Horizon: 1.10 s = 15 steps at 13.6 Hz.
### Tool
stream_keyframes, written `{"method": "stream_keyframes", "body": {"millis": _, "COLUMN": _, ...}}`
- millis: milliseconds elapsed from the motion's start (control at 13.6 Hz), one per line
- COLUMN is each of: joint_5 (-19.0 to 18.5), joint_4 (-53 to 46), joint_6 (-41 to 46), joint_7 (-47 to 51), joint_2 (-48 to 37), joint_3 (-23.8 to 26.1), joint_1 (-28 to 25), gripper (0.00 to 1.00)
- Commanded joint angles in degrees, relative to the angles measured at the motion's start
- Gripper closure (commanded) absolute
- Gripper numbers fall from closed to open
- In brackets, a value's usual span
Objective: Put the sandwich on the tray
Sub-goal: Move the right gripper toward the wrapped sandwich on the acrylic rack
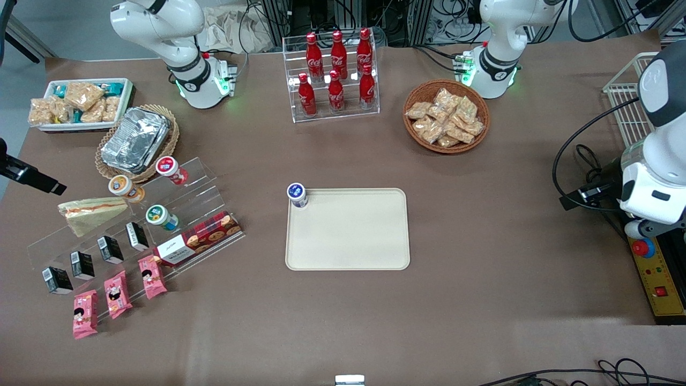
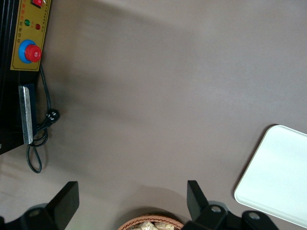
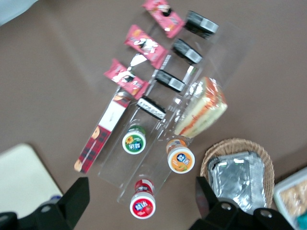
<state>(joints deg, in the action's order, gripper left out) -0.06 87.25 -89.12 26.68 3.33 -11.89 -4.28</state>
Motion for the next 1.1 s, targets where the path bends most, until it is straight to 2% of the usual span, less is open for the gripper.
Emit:
{"method": "stream_keyframes", "body": {"millis": 0, "joint_5": -2.1, "joint_4": -0.2, "joint_6": 0.9, "joint_7": 10.4, "joint_2": 1.4, "joint_3": 0.0, "joint_1": -0.2, "gripper": 0.02}}
{"method": "stream_keyframes", "body": {"millis": 220, "joint_5": -2.1, "joint_4": 0.1, "joint_6": 2.7, "joint_7": 20.7, "joint_2": 3.3, "joint_3": -0.2, "joint_1": 0.5, "gripper": 0.02}}
{"method": "stream_keyframes", "body": {"millis": 367, "joint_5": -2.2, "joint_4": 0.3, "joint_6": 3.1, "joint_7": 23.5, "joint_2": 5.1, "joint_3": -0.2, "joint_1": 1.8, "gripper": 0.02}}
{"method": "stream_keyframes", "body": {"millis": 733, "joint_5": -2.1, "joint_4": 4.0, "joint_6": 1.2, "joint_7": 22.8, "joint_2": 5.9, "joint_3": -0.2, "joint_1": 5.4, "gripper": 0.02}}
{"method": "stream_keyframes", "body": {"millis": 880, "joint_5": -2.1, "joint_4": 8.6, "joint_6": -2.9, "joint_7": 21.6, "joint_2": 4.2, "joint_3": -0.2, "joint_1": 6.2, "gripper": 0.02}}
{"method": "stream_keyframes", "body": {"millis": 1027, "joint_5": -2.8, "joint_4": 16.3, "joint_6": -11.0, "joint_7": 21.0, "joint_2": -0.1, "joint_3": -0.2, "joint_1": 6.4, "gripper": 0.02}}
